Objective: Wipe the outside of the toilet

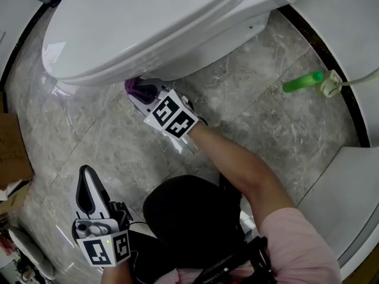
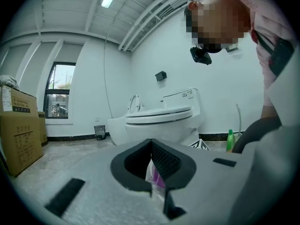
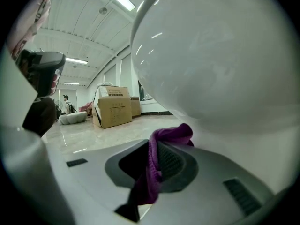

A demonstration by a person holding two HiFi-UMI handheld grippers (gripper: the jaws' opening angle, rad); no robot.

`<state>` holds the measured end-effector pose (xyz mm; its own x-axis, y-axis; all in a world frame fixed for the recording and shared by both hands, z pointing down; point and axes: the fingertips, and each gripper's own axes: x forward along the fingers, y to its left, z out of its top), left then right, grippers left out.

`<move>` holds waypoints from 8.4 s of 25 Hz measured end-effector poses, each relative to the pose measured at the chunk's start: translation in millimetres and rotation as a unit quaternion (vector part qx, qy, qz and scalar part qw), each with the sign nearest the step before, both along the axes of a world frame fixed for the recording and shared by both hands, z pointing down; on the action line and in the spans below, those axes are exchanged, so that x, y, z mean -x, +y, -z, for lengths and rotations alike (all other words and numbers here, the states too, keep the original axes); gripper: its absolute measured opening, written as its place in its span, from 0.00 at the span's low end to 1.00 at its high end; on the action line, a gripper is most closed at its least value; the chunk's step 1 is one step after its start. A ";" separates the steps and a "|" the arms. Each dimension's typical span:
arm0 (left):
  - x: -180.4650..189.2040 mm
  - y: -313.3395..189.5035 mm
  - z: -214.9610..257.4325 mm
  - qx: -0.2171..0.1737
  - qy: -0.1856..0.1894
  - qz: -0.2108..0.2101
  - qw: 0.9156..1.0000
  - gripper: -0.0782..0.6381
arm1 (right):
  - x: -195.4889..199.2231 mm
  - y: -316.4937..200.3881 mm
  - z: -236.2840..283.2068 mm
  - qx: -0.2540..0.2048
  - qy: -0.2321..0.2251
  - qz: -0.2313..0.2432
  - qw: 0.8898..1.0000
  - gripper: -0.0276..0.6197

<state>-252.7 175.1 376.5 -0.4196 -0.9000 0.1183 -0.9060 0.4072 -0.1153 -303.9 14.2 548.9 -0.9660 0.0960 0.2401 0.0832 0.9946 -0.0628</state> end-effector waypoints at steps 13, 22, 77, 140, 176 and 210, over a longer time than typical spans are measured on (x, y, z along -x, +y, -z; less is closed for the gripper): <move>-32.2 -58.5 -9.6 0.012 0.001 -0.058 0.998 0.12 | -83.7 -59.5 -40.1 0.013 0.032 -0.043 0.998 0.14; -83.4 -127.4 -17.6 0.014 0.008 -0.124 0.992 0.12 | -177.4 -154.8 -47.0 -0.002 0.035 -0.146 0.989 0.14; -91.5 -178.4 -61.8 0.073 0.028 -0.116 0.990 0.12 | -196.1 -320.4 -148.5 0.031 0.104 -0.245 0.963 0.13; -19.2 -74.3 -19.0 0.021 0.017 -0.057 0.998 0.12 | -43.3 -76.4 -154.9 0.069 0.147 -0.031 0.986 0.13; -123.4 -181.4 162.7 -0.136 -0.028 -0.276 0.951 0.12 | -286.9 -92.2 289.8 -0.091 -0.101 -0.380 0.915 0.14; -149.5 -194.6 176.8 -0.154 -0.022 -0.272 0.950 0.12 | -284.7 -72.2 290.1 -0.137 -0.102 -0.390 0.905 0.13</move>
